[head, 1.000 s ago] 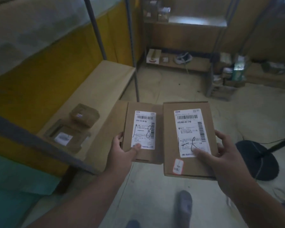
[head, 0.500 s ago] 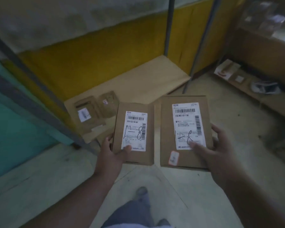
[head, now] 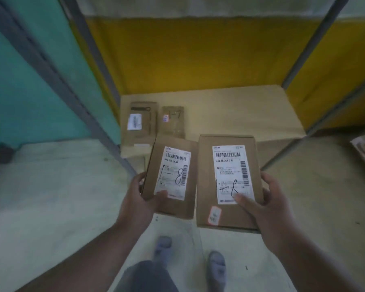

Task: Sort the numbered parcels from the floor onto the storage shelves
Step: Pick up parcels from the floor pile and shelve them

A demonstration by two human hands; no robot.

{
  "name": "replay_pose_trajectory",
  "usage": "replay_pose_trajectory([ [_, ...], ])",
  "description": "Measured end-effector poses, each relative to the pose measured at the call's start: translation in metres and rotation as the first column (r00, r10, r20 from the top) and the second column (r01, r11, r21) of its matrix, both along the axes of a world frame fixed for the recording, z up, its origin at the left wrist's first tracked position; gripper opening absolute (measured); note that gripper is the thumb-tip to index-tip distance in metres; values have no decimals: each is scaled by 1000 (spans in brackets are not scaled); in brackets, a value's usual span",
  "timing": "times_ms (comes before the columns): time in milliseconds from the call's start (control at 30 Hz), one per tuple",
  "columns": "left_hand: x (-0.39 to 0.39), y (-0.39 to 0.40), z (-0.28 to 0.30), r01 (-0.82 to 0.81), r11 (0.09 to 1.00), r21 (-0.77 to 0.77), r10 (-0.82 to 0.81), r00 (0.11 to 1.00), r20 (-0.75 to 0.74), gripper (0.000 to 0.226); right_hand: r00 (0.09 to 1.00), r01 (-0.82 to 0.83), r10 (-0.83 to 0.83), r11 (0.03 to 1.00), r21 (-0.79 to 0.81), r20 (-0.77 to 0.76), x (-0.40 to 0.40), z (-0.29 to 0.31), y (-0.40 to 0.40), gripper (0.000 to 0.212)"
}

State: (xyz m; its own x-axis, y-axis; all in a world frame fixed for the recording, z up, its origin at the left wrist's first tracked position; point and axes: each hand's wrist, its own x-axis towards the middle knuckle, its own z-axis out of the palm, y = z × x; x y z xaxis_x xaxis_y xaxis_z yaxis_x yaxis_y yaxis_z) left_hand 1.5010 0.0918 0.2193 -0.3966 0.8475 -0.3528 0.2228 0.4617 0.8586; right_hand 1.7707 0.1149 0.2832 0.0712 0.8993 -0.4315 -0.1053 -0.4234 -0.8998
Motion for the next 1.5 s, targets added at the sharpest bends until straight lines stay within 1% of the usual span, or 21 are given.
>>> replay_pose_trajectory([
  [67,7,-17,-9,-120,992,-47,120,993,4,63,991,-133,133,991,-35,-8,3,-17,13,66],
  [133,18,-34,-9,-206,975,-78,208,978,9,62,972,-236,236,970,-59,-19,3,-27,22,71],
  [233,28,-51,-7,-314,944,-102,316,949,-2,59,941,-338,338,939,-58,-13,1,-37,34,69],
  [367,24,-63,-23,-384,913,-142,389,921,11,64,901,-433,432,898,-75,-33,-8,-51,45,66],
  [467,16,-65,-45,-368,914,-170,370,929,-20,63,898,-440,438,890,-121,-42,-19,-75,47,68],
  [533,6,-65,-71,-350,913,-209,351,936,-35,63,898,-440,438,883,-164,-51,-30,-99,46,70],
  [600,-3,-62,-108,-333,908,-252,336,941,-33,63,906,-423,417,879,-218,-75,-40,-130,45,66],
  [700,-8,-57,-170,-280,900,-334,290,957,-19,63,913,-407,391,848,-340,-117,-47,-192,35,61],
  [767,-8,-53,-213,-243,886,-395,260,966,-12,68,924,-380,357,826,-415,-135,-47,-235,30,65],
  [867,-6,-41,-277,-215,867,-450,233,972,-14,71,939,-335,331,805,-490,-99,-39,-302,32,72],
  [933,-4,-25,-315,-207,858,-470,230,973,-10,70,952,-287,300,809,-513,-59,-32,-346,46,71],
  [1067,-2,29,-390,-253,856,-452,277,961,-12,65,945,-298,326,839,-454,-20,-29,-425,104,60],
  [1133,-2,57,-420,-293,857,-423,318,948,-13,65,950,-288,313,863,-415,-9,-34,-451,135,55],
  [1200,-4,85,-445,-314,867,-387,326,945,-35,66,954,-271,300,882,-386,15,-40,-472,162,49],
  [1300,-11,127,-469,-320,892,-320,304,948,-98,61,944,-281,322,899,-336,69,-47,-499,198,46],
  [1400,-22,170,-487,-315,913,-258,285,947,-148,62,928,-303,351,907,-293,125,-54,-520,230,45],
  [1500,-34,201,-505,-287,933,-218,241,946,-216,61,929,-286,331,926,-245,167,-59,-536,256,44],
])
